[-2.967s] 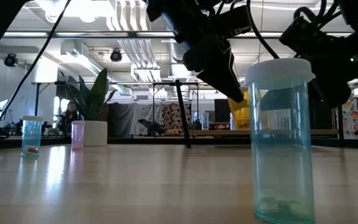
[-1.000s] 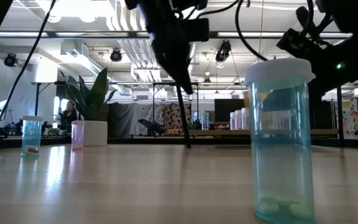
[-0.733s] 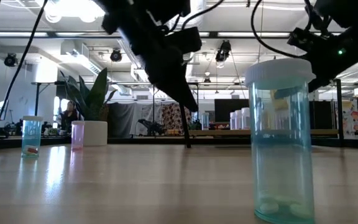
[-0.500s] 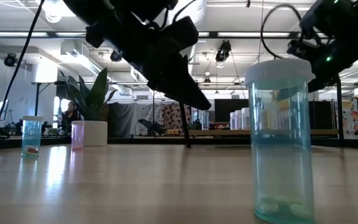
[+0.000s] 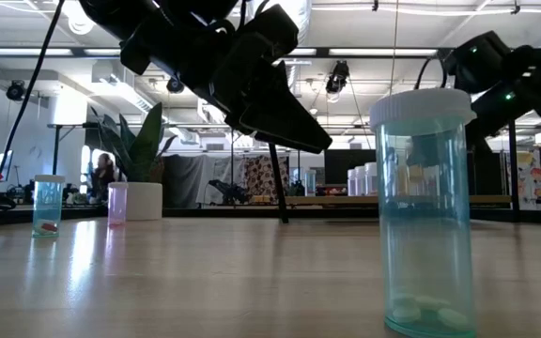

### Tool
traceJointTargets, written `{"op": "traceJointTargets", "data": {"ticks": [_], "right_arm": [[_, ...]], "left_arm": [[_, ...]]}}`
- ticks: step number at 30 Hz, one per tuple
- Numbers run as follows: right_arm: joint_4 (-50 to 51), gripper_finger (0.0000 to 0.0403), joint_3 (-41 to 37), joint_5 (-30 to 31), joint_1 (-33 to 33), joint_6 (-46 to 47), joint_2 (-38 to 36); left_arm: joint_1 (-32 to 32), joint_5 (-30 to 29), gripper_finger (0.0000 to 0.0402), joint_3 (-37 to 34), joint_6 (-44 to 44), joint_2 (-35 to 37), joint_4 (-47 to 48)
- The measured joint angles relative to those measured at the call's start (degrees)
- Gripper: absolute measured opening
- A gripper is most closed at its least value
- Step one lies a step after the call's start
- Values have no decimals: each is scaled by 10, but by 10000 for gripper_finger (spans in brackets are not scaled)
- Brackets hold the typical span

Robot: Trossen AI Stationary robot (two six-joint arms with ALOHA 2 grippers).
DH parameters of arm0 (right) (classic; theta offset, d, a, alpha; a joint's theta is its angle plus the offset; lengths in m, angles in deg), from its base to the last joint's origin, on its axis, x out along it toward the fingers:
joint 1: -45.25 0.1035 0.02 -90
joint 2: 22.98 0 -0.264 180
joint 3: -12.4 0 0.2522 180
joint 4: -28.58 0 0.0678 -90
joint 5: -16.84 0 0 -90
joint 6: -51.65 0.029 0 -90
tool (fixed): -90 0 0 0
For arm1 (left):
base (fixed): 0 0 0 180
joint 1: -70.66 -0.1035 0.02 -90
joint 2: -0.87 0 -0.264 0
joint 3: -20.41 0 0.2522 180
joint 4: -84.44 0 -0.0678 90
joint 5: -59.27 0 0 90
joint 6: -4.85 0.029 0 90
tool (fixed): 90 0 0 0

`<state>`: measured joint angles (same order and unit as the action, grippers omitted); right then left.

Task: Pick and place medicine bottles onto shelf by color
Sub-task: Put the left orange pill bottle on the shelf aligned with the other orange pill bottle

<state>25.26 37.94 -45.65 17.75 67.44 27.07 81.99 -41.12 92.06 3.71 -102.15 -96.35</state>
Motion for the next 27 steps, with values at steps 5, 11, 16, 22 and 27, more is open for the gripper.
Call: {"op": "traceJointTargets", "data": {"ticks": [5,11,16,22,27], "right_arm": [[0,182,17,-8,-22,-15,41],[0,184,57,-4,-34,-52,107],[1,191,83,-3,-53,-62,153],[5,228,96,-5,-62,-73,173],[14,250,96,-5,-62,-83,153]], "left_arm": [[0,0,290,0,0,0,0],[0,0,290,0,0,0,0],[0,0,290,-1,0,0,0],[0,0,290,-1,-1,0,0],[1,0,290,-1,-1,0,0]]}}
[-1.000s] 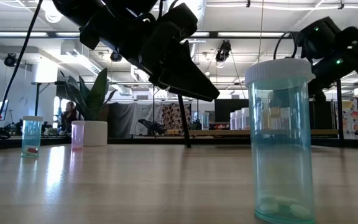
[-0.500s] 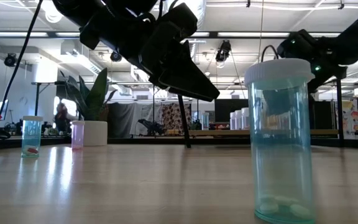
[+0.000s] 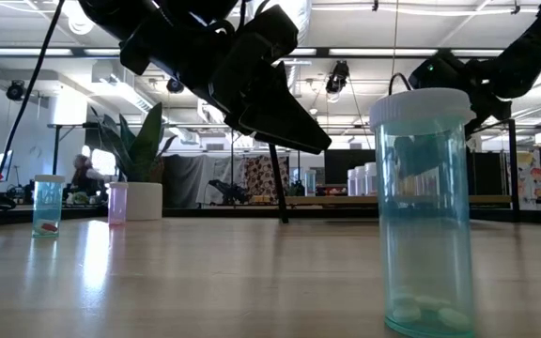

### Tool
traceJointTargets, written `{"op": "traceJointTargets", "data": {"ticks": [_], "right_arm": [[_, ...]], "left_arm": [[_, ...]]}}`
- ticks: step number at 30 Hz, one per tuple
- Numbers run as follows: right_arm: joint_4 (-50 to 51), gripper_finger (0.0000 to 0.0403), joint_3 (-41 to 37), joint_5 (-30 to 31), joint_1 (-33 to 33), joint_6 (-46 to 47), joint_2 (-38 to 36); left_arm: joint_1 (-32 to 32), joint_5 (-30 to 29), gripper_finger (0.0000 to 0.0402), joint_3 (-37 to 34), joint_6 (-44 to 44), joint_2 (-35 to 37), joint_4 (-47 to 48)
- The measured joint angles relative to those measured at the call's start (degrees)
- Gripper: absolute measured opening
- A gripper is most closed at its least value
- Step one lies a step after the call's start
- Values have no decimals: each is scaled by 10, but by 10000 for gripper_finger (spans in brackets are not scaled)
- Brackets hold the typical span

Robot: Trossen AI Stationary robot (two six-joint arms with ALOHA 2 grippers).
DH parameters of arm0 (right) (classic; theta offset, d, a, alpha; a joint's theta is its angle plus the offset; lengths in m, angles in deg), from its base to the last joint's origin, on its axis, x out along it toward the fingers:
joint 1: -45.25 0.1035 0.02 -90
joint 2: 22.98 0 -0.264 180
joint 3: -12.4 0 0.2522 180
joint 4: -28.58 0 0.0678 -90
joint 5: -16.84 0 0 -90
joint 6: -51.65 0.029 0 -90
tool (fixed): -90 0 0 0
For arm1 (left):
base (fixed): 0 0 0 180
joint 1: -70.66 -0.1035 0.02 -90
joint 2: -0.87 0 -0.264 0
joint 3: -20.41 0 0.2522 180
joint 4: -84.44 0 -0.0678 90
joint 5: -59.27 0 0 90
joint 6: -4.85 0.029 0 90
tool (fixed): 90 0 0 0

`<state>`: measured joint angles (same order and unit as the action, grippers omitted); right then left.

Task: Pick and place medicine bottles onto shelf by color
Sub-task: Put the left orange pill bottle on the shelf aligned with the other orange pill bottle, then put the top pink pill bottle on the shelf aligned with the other pink pill bottle

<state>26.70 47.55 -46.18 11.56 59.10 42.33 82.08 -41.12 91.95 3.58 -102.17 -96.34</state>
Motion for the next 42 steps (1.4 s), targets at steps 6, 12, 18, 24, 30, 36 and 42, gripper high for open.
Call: {"op": "traceJointTargets", "data": {"ticks": [6,12,18,24,30,36,42], "right_arm": [[130,246,33,-1,11,12,-67],[347,244,116,-2,64,128,-123],[494,244,175,-5,199,225,-124],[593,244,196,-6,388,360,-100],[597,244,196,0,555,433,-74],[573,244,196,83,638,448,-19],[545,244,196,155,641,425,39]], "left_arm": [[0,0,290,0,-1,0,0],[0,0,290,0,0,0,-7],[0,0,290,0,1,0,-20],[2,0,290,0,1,0,-20],[10,-20,290,-1,-10,6,8],[33,-118,290,1,-131,119,275],[85,-226,290,-4,-376,239,620]]}}
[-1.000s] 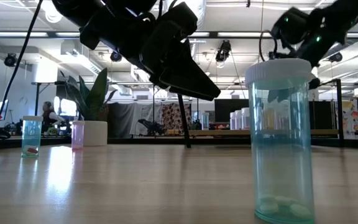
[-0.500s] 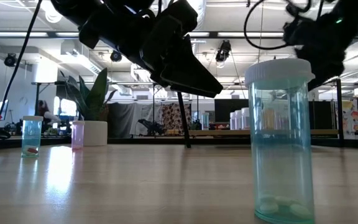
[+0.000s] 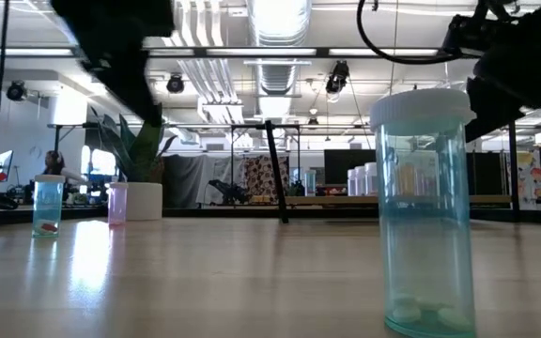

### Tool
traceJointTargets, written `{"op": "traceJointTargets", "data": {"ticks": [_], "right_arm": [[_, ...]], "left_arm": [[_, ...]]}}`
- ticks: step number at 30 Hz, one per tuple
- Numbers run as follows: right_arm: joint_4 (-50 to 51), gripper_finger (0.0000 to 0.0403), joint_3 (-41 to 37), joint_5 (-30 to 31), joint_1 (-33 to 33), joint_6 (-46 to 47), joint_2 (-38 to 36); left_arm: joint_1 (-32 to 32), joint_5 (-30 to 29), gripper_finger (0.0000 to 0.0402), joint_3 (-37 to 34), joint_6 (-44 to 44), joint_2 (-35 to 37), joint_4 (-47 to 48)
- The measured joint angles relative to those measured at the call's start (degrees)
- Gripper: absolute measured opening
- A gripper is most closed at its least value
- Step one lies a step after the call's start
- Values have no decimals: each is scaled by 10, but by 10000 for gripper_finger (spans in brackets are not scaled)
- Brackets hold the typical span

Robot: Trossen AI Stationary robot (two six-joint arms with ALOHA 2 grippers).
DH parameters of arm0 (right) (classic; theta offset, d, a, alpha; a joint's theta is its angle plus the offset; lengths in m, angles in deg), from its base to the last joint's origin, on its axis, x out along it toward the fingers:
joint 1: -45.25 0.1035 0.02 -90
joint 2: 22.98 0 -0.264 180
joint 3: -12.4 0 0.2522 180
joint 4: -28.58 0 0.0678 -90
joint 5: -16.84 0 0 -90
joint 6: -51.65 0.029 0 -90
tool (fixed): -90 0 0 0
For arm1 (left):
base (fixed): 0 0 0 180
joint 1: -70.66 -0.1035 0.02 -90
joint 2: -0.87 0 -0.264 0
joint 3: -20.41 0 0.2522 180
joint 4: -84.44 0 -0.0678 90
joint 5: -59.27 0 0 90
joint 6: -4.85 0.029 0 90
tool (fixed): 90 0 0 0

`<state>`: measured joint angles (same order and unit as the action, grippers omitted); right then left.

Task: Pick and place medicine bottles onto shelf by color
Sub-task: Put the top pink pill bottle on the shelf aligned with the other pink pill bottle

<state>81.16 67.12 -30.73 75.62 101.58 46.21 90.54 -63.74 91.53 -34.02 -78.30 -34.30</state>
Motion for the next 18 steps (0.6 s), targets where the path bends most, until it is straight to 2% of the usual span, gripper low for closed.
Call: {"op": "traceJointTargets", "data": {"ticks": [2,5,12,18], "right_arm": [[-15,244,0,23,0,-1,16],[-29,244,0,28,0,-12,34],[-41,244,0,31,0,-21,44],[-45,244,0,54,0,-26,43]], "left_arm": [[12,-14,290,-23,-96,34,69],[18,-27,290,-92,-183,91,62],[-25,-56,290,-267,-292,179,-111],[-79,-96,282,-347,-293,188,-232]]}}
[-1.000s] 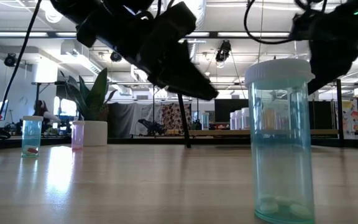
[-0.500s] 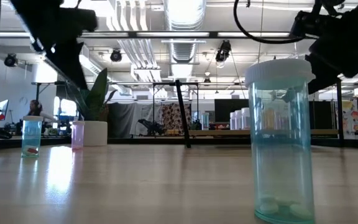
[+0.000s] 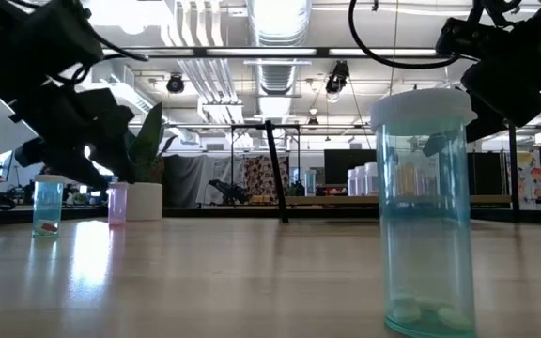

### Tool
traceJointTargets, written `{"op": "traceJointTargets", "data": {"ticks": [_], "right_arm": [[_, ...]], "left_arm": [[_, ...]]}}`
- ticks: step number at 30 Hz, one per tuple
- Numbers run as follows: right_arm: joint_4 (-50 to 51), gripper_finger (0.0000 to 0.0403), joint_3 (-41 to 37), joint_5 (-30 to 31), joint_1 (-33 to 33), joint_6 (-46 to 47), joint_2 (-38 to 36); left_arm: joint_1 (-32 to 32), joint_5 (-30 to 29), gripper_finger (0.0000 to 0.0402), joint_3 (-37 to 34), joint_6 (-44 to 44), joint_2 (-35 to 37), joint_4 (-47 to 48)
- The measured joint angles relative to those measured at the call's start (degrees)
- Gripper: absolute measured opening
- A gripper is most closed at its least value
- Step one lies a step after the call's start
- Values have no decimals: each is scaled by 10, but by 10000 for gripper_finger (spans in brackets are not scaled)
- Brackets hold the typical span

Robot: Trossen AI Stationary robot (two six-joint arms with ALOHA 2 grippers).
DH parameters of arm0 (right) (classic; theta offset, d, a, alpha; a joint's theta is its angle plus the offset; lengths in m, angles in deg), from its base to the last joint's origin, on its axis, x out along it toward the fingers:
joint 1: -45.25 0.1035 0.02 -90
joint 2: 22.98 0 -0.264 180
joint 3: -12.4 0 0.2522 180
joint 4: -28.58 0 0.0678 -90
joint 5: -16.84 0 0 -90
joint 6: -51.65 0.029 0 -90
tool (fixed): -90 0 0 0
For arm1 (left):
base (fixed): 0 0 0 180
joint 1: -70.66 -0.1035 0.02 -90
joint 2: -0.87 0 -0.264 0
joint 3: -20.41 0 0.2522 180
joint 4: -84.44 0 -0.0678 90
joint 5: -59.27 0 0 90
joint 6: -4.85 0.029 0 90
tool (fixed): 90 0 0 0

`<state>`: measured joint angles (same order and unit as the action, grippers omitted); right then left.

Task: Pick and place medicine bottles onto shelf by color
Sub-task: Put the top pink pill bottle on the shelf aligned with the other pink pill bottle

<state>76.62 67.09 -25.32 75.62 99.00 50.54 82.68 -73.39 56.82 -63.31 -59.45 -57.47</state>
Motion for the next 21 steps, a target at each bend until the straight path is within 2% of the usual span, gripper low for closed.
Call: {"op": "traceJointTargets", "data": {"ticks": [10,21], "right_arm": [[-3,244,0,4,0,1,-3],[-4,244,0,4,0,1,-3]], "left_arm": [[-23,-10,220,-7,75,-57,-103],[-22,2,139,1,101,-79,-105]]}}
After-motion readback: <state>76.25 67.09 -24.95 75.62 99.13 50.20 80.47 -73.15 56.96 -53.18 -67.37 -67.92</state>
